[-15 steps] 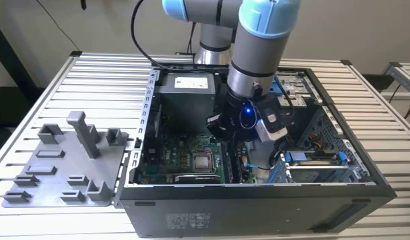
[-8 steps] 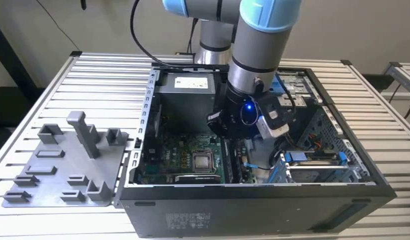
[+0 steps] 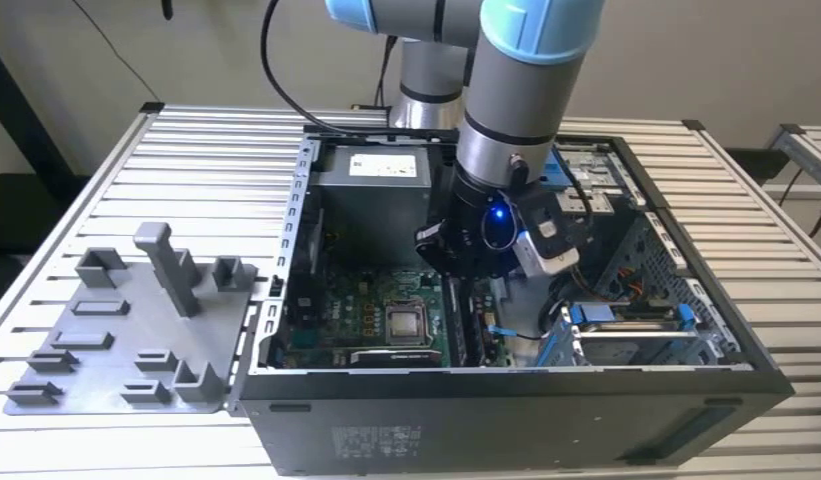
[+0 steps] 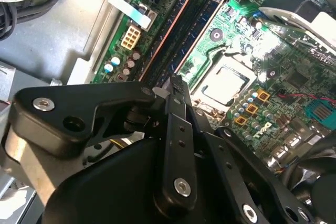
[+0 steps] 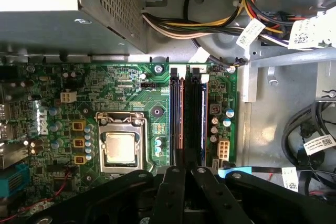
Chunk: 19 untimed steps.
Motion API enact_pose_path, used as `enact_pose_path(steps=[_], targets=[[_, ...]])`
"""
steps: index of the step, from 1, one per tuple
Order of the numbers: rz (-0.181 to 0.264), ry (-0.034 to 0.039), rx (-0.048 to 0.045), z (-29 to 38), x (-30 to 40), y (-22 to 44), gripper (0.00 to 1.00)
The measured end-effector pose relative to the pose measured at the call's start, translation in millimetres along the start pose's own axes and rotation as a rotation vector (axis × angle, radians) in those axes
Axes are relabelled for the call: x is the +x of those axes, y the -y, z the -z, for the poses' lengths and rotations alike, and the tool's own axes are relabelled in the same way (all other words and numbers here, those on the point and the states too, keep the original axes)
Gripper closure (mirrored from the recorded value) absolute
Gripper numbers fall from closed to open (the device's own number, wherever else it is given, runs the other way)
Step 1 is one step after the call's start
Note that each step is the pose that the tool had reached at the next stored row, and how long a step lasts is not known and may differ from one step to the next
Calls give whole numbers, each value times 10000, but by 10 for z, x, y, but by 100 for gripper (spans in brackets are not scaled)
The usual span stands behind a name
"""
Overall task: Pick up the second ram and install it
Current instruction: 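Press down the second ram until it locks into place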
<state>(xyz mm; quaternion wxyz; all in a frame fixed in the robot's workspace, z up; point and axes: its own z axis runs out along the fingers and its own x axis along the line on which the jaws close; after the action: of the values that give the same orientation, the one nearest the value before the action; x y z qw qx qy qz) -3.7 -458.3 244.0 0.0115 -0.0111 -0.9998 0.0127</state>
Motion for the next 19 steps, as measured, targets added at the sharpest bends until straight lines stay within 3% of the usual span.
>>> enact_pose_path(steps=[12,19], targets=[[35,1,1,7,0,0,89],[672,19,16,7,1,0,89]])
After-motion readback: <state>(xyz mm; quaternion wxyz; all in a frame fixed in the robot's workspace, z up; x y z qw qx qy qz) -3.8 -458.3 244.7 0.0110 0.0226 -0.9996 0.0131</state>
